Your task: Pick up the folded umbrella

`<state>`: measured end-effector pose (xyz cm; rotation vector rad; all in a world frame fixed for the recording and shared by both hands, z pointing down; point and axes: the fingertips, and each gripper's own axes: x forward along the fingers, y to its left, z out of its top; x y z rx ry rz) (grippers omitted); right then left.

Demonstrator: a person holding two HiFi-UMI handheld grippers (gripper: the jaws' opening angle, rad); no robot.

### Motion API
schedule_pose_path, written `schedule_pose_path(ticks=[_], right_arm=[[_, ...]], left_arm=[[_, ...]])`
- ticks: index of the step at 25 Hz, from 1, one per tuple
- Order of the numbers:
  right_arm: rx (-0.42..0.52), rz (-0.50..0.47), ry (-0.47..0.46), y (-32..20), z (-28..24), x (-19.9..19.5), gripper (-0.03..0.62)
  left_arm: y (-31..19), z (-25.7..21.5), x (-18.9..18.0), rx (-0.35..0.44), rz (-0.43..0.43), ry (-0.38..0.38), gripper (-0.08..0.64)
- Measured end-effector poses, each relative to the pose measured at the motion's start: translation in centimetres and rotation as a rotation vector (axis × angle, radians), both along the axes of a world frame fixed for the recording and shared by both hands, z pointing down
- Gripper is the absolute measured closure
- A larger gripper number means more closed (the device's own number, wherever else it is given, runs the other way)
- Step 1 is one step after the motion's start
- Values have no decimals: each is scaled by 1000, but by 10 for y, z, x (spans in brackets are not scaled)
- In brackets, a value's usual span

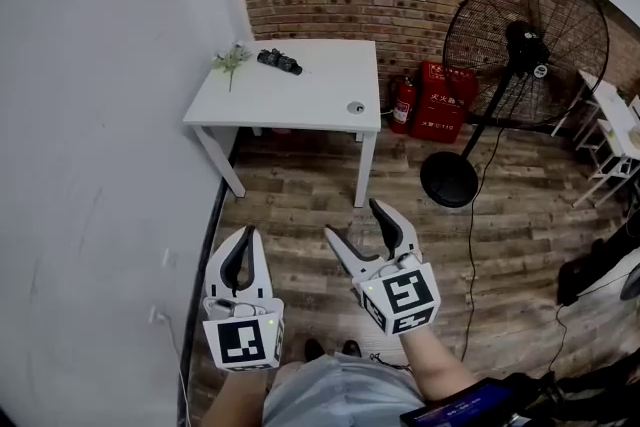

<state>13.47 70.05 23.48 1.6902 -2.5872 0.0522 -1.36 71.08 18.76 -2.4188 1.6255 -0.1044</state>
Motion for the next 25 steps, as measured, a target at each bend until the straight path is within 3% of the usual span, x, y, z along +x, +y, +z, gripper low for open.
schedule_pose_path(ticks=[6,14,25], right_arm=[[-1,-23,40,2,8,9,229],[11,-11,48,-12,14,5,229],[-29,-3,83,-76,41,-18,221]], left_arm=[[4,9,9,-16,-37,-11,554],[-4,24,-4,-42,-58,-14,554],[-74,52,-30,-86,-52,12,554]])
